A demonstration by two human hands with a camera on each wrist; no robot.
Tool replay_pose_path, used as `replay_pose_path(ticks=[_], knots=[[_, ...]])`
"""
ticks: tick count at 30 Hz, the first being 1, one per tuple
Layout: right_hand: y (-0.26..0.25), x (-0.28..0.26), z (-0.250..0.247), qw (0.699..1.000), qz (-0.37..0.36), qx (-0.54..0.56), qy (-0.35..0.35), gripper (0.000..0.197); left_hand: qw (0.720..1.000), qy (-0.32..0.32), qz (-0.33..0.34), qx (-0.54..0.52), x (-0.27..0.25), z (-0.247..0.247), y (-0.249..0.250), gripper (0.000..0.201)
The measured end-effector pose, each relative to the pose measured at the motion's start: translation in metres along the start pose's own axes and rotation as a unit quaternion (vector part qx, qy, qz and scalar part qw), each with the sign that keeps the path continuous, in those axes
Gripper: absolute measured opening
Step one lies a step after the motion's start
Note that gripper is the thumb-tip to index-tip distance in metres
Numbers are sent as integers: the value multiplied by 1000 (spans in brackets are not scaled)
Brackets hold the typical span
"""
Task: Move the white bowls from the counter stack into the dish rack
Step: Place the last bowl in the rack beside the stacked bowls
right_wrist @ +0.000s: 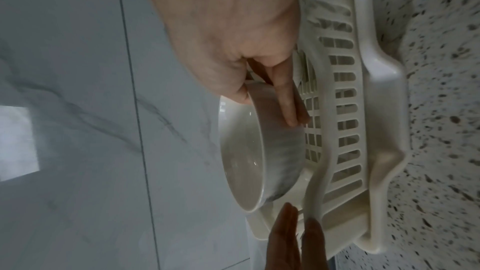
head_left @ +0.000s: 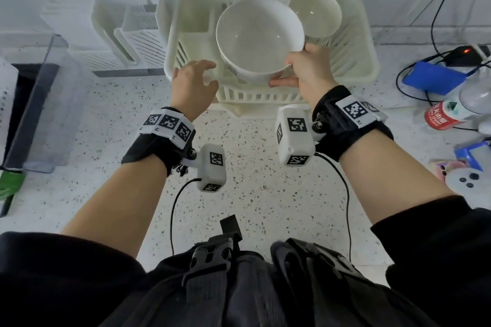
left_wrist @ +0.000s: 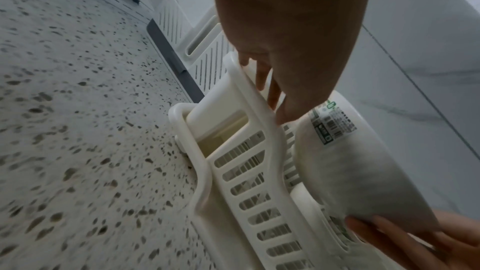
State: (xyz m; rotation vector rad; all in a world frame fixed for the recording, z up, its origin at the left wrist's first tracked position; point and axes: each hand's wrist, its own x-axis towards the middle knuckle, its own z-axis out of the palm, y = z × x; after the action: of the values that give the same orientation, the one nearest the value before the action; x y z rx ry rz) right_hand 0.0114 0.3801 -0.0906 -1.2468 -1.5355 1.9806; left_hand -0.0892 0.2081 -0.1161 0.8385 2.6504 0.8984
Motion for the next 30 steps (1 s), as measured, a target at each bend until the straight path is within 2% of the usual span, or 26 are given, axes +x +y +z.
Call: replay_pose_path(ticks=[4, 7, 13, 16, 22, 30], knots=[[1, 27, 19, 1000, 18, -7, 2, 30, 996, -83, -15, 12, 25, -3, -4, 35], [6, 45, 30, 999, 35, -16, 10, 38, 993, -111, -9, 41, 45, -4, -9, 34], [25, 69, 42, 996, 74, -48, 30, 35, 996, -82, -29, 20, 65, 4, -20, 29], [33, 76, 43, 993, 89, -67, 25, 42, 998, -54, -33, 22, 68, 9, -22, 29], [41, 87, 46, 991, 98, -84, 21, 44, 996, -74, -19, 41, 72, 13, -28, 27], [47, 95, 52, 991, 129, -21, 6, 41, 995, -56, -10, 77, 70, 15, -25, 30]])
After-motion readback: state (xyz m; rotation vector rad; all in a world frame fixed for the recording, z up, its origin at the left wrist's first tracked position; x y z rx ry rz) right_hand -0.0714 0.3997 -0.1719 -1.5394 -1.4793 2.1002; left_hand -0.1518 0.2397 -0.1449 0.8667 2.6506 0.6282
